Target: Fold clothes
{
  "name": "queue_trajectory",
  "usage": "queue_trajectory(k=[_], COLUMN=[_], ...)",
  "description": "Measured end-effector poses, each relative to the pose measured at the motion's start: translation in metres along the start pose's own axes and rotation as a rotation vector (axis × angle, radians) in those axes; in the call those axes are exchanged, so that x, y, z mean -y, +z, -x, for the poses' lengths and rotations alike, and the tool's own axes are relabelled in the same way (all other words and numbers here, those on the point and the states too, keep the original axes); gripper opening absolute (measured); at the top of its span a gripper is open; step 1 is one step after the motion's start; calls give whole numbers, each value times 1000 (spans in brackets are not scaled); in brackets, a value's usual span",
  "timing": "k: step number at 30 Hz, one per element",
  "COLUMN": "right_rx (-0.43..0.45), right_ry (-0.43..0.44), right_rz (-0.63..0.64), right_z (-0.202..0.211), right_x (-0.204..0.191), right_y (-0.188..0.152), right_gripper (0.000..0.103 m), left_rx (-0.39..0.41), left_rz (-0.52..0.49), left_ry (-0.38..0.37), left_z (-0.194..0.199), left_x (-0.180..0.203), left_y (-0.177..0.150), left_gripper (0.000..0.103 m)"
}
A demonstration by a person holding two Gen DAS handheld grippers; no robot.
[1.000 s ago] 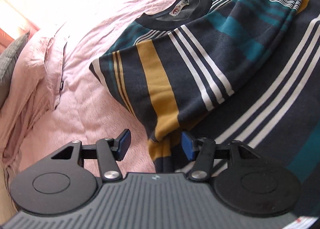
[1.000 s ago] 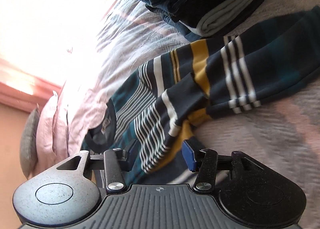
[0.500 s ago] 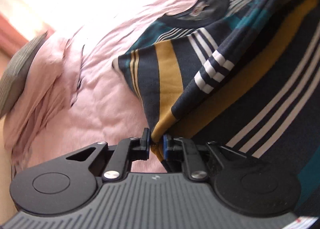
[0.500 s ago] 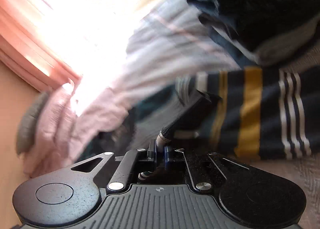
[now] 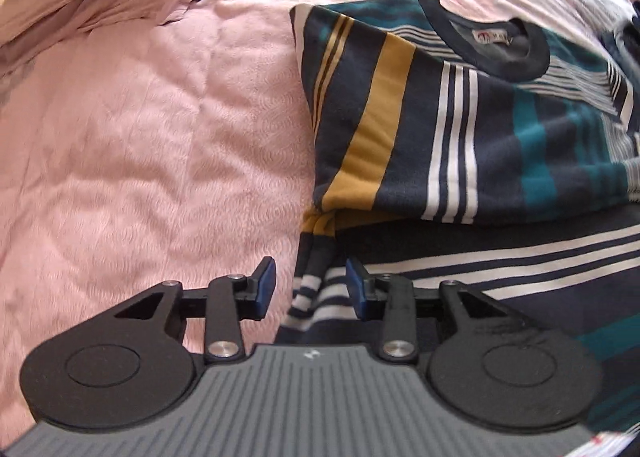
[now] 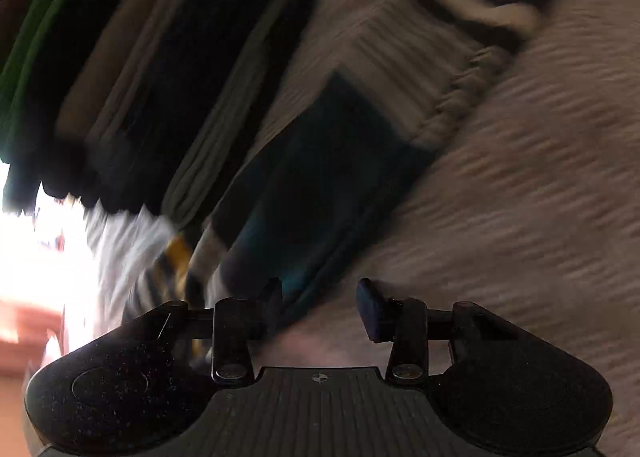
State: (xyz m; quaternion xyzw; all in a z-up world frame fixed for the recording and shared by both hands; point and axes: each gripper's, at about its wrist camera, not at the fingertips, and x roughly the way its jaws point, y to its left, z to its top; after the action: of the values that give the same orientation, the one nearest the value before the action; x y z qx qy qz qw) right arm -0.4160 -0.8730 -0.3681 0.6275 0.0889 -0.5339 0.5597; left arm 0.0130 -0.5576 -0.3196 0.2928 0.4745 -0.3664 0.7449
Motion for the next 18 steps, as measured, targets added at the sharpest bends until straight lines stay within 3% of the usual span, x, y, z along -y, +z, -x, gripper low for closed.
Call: queue_trajectory(k=[3, 7, 8, 9, 12, 16, 18], right_rx=[122, 123, 133, 157, 233, 372, 427], right_ry=[42, 90, 58, 11, -99, -247, -217], right_rz=[-175, -286, -264, -200, 34, 532, 754], right_z=[15, 5, 5, 8, 22, 44, 54], right_x=[51, 75, 70, 60, 14, -99, -159], right_y=[41, 68, 70, 71, 65, 28, -7], right_gripper=[38, 36, 28, 2, 2, 2, 2], left_rx=[3, 5, 1, -5, -2, 23, 32], left_rz=[33, 99, 119, 133, 151, 158, 175], left_ry=[-34, -93, -105, -115, -138, -152, -150], left_z=[15, 22, 24, 25, 33, 48, 54], left_x=[9, 20, 24, 27, 32, 23, 12], left_y=[0, 4, 4, 5, 7, 8, 6], left_gripper=[41, 43, 43, 43, 43, 43, 43])
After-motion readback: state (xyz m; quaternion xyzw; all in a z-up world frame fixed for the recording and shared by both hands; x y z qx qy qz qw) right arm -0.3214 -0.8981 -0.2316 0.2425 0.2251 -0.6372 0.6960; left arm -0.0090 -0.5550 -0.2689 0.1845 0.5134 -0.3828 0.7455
